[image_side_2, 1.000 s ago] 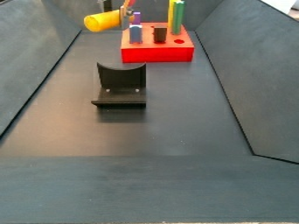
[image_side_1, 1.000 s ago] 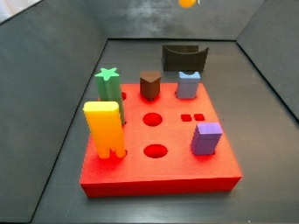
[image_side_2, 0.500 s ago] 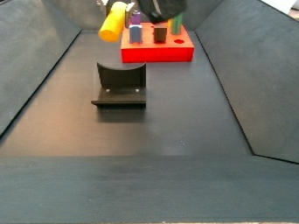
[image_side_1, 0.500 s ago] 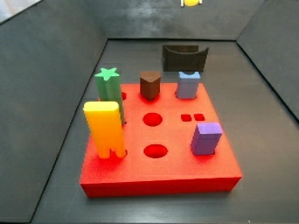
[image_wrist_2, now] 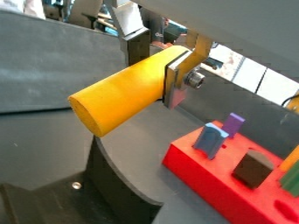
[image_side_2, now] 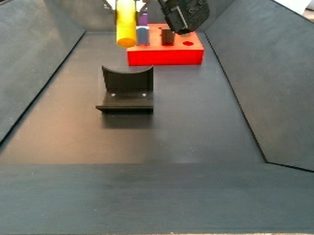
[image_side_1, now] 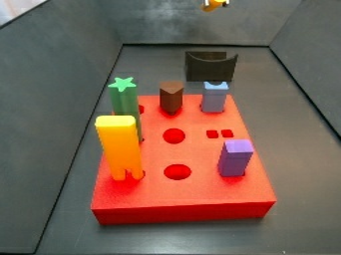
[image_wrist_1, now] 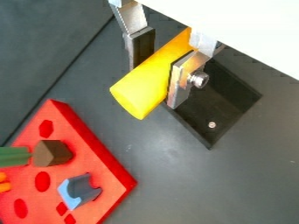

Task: Pick up the oval object. Move up. Place the oval object on the fixture. Regrasp the oval object. Move to above the board. Insert the oval object.
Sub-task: Place the oval object on the fixture.

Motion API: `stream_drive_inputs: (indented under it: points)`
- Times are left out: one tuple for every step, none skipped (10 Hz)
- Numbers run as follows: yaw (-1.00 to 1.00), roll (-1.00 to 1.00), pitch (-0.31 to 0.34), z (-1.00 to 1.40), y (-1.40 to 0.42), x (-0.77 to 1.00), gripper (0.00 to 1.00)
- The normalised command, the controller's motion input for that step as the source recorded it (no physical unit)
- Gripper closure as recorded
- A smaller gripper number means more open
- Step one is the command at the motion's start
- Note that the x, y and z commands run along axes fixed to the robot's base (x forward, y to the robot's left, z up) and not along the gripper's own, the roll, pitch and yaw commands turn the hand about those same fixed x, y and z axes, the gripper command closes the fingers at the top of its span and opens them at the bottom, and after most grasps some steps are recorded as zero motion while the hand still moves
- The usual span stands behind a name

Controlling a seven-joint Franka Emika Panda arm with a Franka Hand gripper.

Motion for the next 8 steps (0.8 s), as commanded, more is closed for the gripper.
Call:
stream_drive_inputs:
  points:
    - [-0.20, -0.21, 0.362, -0.01, 0.04, 0.09, 1.00]
    - [-0.23, -0.13, 0.269, 0.00, 0.04, 0.08, 1.00]
    - [-0.23, -0.09, 0.215, 0.00, 0.03, 0.07, 1.00]
    - [-0.22, -0.06, 0.162, 0.00, 0.04, 0.07, 1.00]
    - [-0.21, -0.06, 0.142, 0.00, 0.04, 0.07, 1.00]
    - [-0.24, -1.00, 0.238, -1.00, 0.14, 0.13, 1.00]
    - [-0.24, -1.00, 0.224, -1.00, 0.14, 0.14, 1.00]
    - [-0.26, -0.91, 0.164, -1.00, 0.15, 0.17, 1.00]
